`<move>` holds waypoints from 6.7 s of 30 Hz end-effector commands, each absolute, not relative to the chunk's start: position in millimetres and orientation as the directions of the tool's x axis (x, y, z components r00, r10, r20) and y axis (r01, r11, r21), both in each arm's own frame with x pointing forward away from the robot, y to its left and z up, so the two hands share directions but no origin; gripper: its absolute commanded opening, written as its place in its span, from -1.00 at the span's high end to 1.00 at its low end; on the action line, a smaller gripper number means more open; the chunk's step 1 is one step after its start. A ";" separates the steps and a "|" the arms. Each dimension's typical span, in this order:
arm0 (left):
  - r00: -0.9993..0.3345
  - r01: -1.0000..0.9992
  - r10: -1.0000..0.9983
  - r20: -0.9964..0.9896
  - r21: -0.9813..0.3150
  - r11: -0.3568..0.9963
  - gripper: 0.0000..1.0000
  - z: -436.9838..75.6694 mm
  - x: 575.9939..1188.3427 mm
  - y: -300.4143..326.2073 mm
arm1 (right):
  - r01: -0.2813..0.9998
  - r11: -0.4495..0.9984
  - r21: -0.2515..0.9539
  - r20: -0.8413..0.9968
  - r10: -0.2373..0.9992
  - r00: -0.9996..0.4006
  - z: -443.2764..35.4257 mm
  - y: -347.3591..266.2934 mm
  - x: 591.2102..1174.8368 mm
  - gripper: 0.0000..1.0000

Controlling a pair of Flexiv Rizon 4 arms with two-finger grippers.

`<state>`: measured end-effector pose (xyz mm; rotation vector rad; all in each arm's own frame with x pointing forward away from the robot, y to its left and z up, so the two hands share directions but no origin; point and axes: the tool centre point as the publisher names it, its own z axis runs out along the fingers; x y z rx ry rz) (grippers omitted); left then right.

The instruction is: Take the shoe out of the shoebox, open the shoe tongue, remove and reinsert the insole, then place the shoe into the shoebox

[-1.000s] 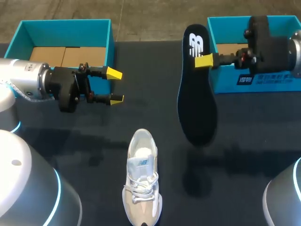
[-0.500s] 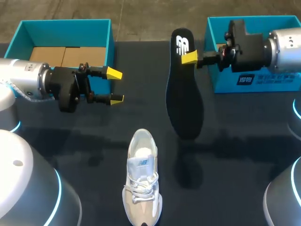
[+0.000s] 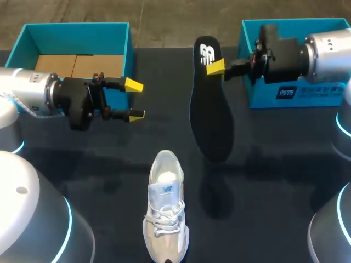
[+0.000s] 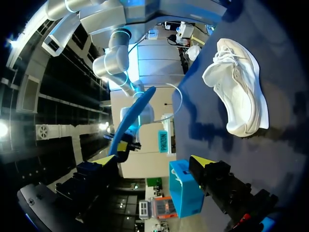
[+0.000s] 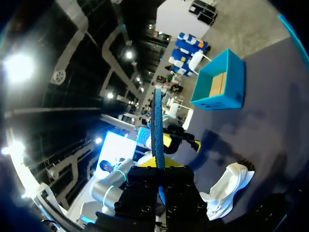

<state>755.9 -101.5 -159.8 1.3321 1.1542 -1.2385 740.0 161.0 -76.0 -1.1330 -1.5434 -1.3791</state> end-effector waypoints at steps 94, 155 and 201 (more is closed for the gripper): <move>0.103 0.994 0.050 -0.993 0.105 0.037 -1.00 -167.6 749.4 -139.5 | 1.000 0.027 -0.010 0.994 0.108 0.007 -150.1 215.1 818.2 1.00; 0.199 0.980 0.008 -0.980 0.199 0.011 0.02 -165.9 785.6 -192.8 | 1.000 0.027 -0.010 0.994 0.108 0.007 -150.1 215.1 818.2 1.00; 0.139 0.990 0.024 -0.990 0.139 0.007 1.00 -172.2 783.4 -151.8 | 1.000 -0.020 0.014 0.996 0.089 -0.012 -157.3 192.8 791.8 -1.00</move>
